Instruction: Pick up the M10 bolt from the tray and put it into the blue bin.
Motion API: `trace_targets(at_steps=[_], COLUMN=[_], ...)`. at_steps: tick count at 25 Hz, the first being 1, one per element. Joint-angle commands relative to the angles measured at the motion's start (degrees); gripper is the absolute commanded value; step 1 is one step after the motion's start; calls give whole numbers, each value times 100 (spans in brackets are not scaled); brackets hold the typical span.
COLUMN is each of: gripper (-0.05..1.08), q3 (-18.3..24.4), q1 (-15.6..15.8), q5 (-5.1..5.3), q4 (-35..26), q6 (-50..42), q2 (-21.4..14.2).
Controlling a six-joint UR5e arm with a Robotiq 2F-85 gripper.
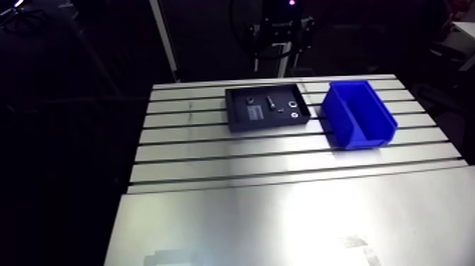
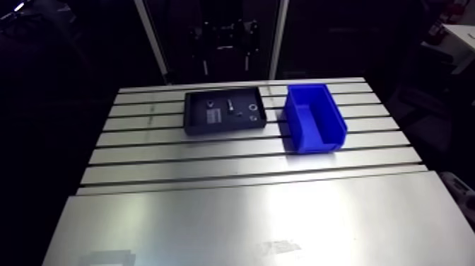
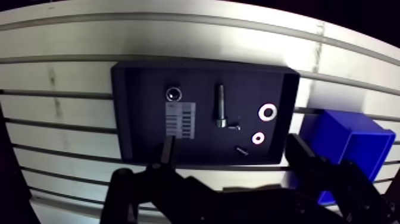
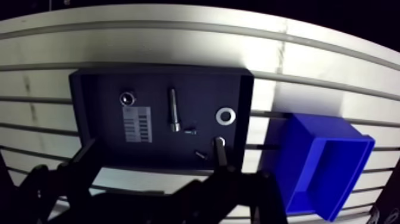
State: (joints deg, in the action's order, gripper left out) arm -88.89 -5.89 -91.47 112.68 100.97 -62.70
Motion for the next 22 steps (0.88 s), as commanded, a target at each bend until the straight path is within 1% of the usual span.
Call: trace_targets(at_steps=[1, 5, 15, 22], gripper=[1, 1, 1, 1], q3=[-36, -53, -132, -299], q1=[0, -18, -18, -35], q5=[-86, -77, -68, -60], q4=[119, 119, 145, 365], q6=[59, 103, 138, 138], q2=[79, 158, 228, 246])
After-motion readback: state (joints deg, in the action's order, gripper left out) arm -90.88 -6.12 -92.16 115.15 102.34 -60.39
